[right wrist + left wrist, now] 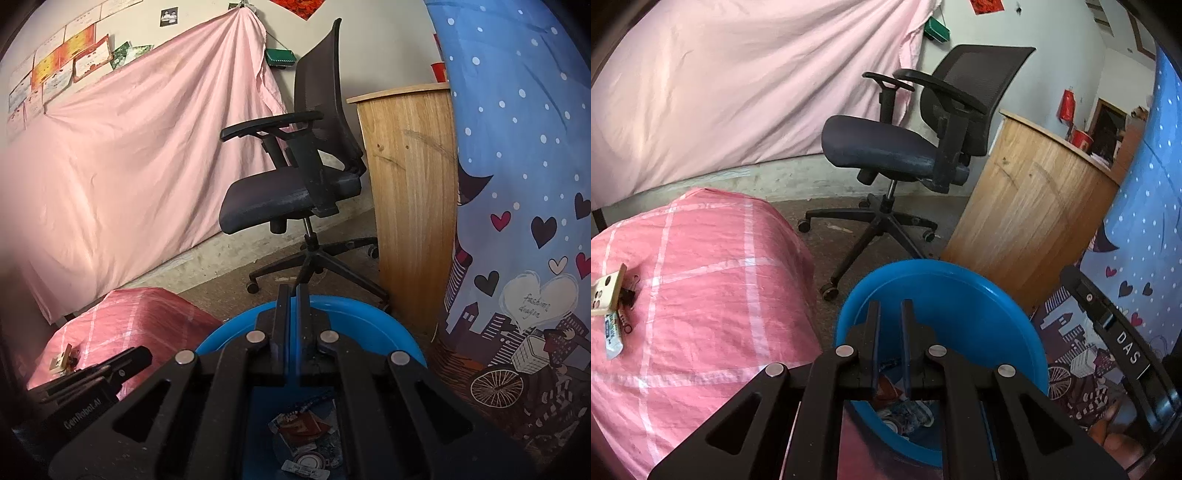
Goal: Collect trash
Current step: 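Carry the red cup and white card over the blue bucket and release both, then move both tools back over the bed toward the beige plate and tube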
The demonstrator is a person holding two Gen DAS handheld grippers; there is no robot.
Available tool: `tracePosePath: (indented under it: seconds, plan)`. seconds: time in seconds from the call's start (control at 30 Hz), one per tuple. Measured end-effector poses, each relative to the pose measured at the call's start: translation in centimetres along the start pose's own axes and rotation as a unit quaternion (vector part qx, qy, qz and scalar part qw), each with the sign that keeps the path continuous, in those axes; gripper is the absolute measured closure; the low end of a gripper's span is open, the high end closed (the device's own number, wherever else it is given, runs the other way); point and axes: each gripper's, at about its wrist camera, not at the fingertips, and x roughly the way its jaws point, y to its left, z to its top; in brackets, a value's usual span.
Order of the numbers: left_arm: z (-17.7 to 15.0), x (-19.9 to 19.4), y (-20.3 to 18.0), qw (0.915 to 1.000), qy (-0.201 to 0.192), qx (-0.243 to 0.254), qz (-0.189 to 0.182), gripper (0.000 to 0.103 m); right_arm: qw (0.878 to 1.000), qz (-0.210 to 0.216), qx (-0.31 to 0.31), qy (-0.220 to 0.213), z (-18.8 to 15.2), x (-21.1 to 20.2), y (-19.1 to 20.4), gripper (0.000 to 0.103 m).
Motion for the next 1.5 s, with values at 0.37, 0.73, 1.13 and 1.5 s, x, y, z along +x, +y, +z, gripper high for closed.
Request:
tracePosePath:
  seconds: [0.37, 0.73, 1.13, 1.5]
  plan:
    - [1.2, -4.3, 2.8, 0.9977, -0.058, -0.009, 0.033, 0.085, 0.999, 0.036, -0.019, -0.034, 0.4, -1.3, 1.9, 0.049]
    - [1.5, -9.6, 7.0, 0.9891, -0.122, -0.023, 0.078, 0.044, 0.993, 0.073, -0.038, -0.085, 0.8, -3.1, 5.7, 0.004]
    - [-1.0, -16.2, 12.4, 0.9570, -0.233, -0.022, 0.171, 0.001, 0.977, 0.145, -0.066, -0.140, 0.5, -4.6, 11.1, 0.000]
    - [-4.2, -20.0, 17.2, 0.9367, -0.265, -0.028, 0.227, 0.001, 0.955, 0.218, -0.123, -0.158, -1.6, -5.8, 16.7, 0.000]
